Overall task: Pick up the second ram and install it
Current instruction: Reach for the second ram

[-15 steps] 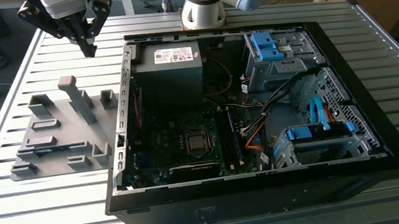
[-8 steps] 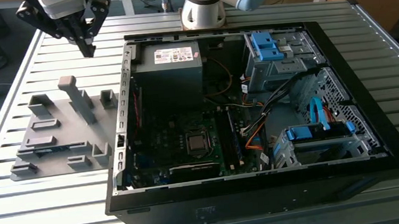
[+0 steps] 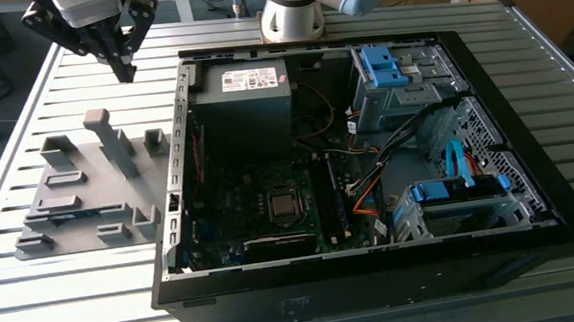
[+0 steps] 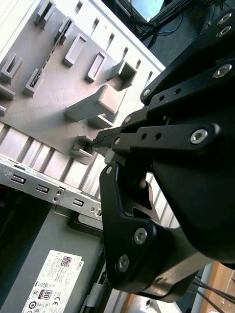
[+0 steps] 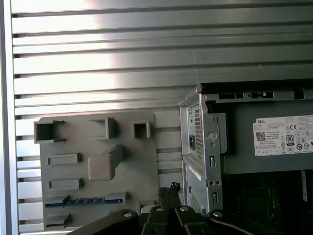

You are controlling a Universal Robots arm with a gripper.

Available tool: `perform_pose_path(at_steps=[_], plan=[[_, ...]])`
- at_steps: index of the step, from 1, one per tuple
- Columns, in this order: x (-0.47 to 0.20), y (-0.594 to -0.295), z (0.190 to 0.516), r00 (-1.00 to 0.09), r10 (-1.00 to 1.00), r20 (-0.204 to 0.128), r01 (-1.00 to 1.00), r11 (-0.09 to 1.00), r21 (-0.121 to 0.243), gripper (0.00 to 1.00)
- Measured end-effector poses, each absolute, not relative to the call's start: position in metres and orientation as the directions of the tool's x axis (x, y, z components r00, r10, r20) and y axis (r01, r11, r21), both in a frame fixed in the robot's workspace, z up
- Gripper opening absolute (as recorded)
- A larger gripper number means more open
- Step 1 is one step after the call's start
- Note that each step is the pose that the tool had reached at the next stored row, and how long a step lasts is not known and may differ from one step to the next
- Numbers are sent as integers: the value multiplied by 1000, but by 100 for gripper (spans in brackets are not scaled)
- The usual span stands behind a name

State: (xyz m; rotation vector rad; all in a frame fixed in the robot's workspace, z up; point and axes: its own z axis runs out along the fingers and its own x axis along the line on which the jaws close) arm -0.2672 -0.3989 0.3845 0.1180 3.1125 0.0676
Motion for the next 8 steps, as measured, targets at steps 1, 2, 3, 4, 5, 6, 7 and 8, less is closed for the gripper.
perform_pose_path(at_steps=[1, 2, 3, 4, 5, 6, 7, 8], plan=[[-267, -399, 385, -997, 76, -24, 75, 996, 44, 11], [-268, -399, 385, -997, 76, -24, 75, 996, 44, 11], [-268, -399, 385, -997, 76, -24, 75, 996, 44, 11], [-269, -399, 385, -997, 76, -24, 75, 996, 44, 11], [-269, -399, 385, -997, 76, -24, 75, 996, 44, 11], [-269, -399, 385, -997, 76, -24, 75, 996, 44, 11], [-269, -399, 385, -997, 76, -24, 75, 996, 44, 11], [-269, -399, 385, -997, 76, -24, 75, 996, 44, 11]])
